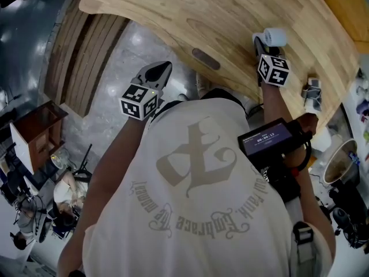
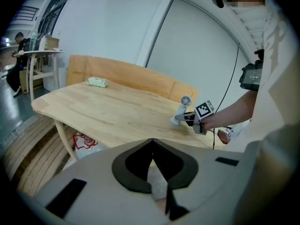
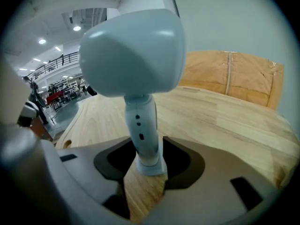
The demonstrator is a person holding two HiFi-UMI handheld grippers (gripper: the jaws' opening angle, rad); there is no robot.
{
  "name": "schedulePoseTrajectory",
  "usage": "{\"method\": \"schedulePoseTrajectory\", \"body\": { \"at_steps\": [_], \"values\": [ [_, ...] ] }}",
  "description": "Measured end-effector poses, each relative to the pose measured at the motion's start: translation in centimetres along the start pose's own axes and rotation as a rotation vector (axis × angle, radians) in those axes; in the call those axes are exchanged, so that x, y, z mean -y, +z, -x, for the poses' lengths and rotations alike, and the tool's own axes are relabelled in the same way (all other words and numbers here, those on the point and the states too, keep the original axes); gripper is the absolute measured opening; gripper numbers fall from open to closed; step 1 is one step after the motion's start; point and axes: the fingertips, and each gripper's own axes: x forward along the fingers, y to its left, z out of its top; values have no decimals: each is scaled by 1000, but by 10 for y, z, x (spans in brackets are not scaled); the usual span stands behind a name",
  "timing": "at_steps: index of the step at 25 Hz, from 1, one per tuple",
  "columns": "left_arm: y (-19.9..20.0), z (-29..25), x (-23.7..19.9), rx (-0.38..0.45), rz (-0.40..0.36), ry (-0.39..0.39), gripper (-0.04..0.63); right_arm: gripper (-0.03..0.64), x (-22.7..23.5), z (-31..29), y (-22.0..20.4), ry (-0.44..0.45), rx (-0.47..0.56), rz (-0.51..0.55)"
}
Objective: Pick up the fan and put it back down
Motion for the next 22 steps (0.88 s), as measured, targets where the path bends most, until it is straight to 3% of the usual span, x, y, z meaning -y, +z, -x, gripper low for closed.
{"method": "schedulePoseTrajectory", "body": {
  "at_steps": [11,22],
  "values": [
    [-5,-3,13,-7,-18,-34,11,184,4,20,-11,-26,27,-38],
    [1,19,23,56,-72,-108,11,183,-17,72,-12,-83,28,-46]
  ]
}}
